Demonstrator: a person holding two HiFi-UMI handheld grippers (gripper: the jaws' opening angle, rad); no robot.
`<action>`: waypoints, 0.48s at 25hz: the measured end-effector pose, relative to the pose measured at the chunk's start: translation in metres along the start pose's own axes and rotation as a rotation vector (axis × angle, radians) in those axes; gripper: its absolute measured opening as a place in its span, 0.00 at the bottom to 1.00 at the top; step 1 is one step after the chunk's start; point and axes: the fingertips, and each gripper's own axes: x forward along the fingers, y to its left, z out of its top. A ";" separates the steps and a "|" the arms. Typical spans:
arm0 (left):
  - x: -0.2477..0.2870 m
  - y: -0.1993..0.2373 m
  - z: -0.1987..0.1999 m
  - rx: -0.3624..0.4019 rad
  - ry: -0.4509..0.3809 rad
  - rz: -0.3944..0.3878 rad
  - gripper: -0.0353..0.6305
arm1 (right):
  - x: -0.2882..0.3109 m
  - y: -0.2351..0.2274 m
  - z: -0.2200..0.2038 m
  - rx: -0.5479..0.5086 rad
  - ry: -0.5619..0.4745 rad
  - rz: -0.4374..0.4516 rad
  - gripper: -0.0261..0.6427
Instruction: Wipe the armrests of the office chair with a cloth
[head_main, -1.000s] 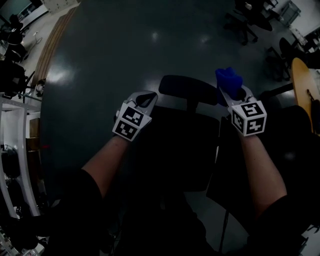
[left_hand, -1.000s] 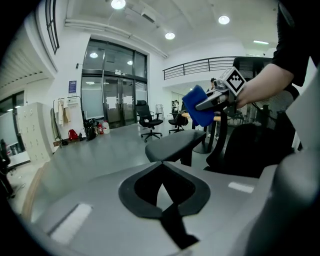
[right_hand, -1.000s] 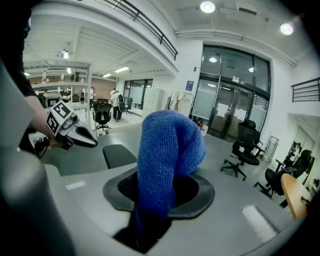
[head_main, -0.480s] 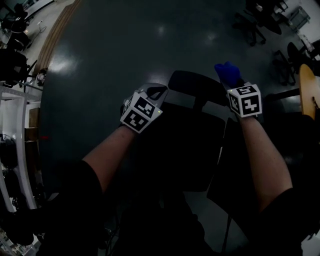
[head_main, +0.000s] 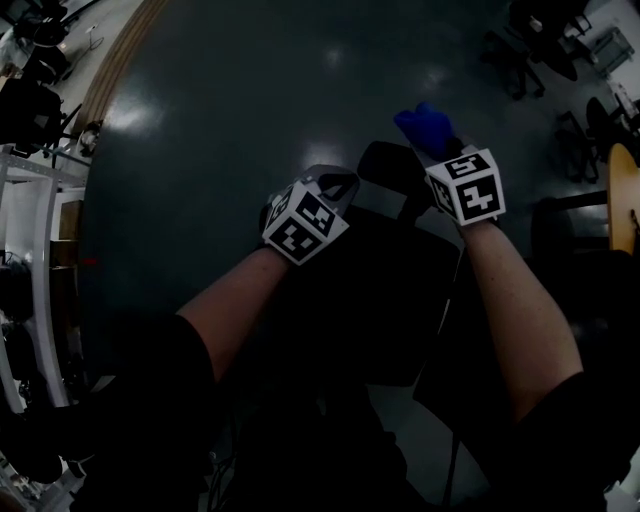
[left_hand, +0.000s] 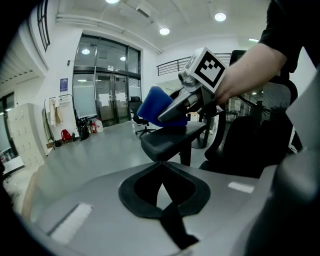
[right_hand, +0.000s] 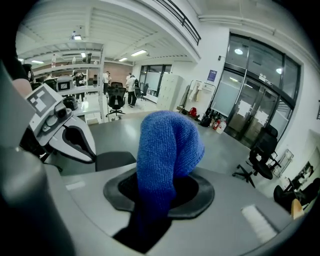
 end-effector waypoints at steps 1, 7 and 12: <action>0.002 -0.001 0.001 0.000 0.000 -0.002 0.08 | 0.003 0.005 0.005 -0.004 -0.007 0.012 0.23; 0.004 0.000 0.004 0.001 -0.004 -0.005 0.08 | 0.011 0.042 0.033 -0.016 -0.056 0.081 0.23; 0.003 0.000 0.001 0.006 0.004 -0.002 0.08 | 0.001 0.080 0.050 0.006 -0.127 0.176 0.23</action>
